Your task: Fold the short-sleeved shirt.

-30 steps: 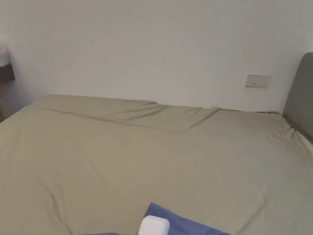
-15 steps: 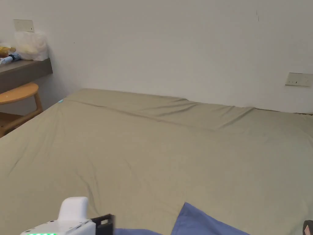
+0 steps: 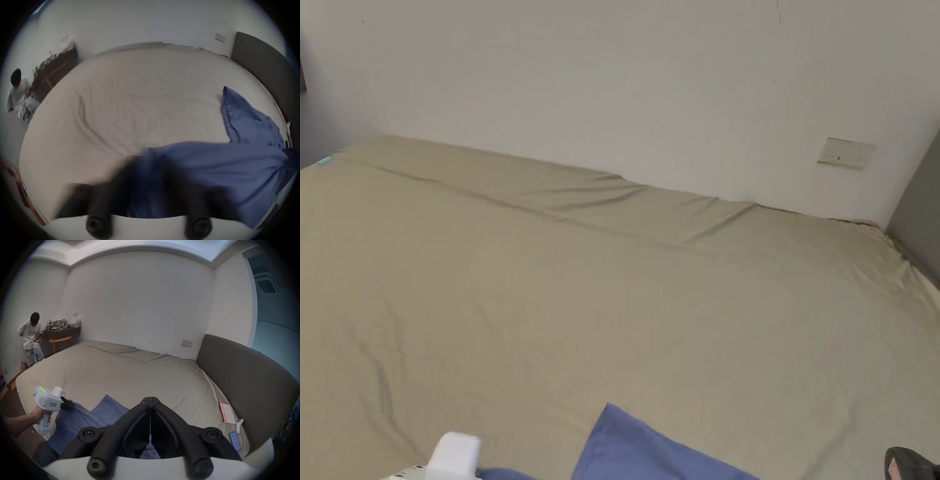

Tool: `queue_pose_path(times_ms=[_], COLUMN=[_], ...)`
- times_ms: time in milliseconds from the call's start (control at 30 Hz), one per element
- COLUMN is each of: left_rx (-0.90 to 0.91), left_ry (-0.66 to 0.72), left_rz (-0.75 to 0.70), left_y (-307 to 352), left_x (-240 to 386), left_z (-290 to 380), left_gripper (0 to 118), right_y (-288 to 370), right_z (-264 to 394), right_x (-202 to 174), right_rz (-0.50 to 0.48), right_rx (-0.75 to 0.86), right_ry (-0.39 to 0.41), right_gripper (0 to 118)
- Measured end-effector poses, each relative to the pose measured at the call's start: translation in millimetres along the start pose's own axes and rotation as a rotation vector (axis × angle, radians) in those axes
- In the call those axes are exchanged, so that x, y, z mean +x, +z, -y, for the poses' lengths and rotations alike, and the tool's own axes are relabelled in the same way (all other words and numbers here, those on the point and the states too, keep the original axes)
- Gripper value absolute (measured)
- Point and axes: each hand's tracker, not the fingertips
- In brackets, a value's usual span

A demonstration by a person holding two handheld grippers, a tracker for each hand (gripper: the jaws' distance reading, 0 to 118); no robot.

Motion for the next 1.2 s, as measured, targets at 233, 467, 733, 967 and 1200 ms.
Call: queue_pose_path(times_ms=[233,467,733,967,1200], left_rx=[0.103,0.179,0.213,0.282,0.474], left_ry=[-0.004,0.103,0.113,0.169,0.142], left_rz=[0.047,0.098,0.110,0.163,0.139], left_y=[58.0,101.1,113.3,159.5,259.8], left_x=[-3.2,-7.6,-6.6,-14.1,-48.3], left_z=[-7.5,-10.9,-17.5,-34.3,-74.1], left_gripper=[3,3,3,3,3], right_y=[-123.7,-297.8,-313.1,-237.8,-95.1], right_z=[12.9,96.8,129.0,50.7,-75.9], right_x=[23.8,9.8,7.2,50.4,130.7], right_rz=[-0.106,-0.274,-0.274,-0.363,-0.327], right_rx=[-0.217,-0.585,-0.657,-0.454,-0.094], right_ry=[0.107,0.041,-0.133,-0.277,-0.326], right_gripper=[113,98,51,14,14])
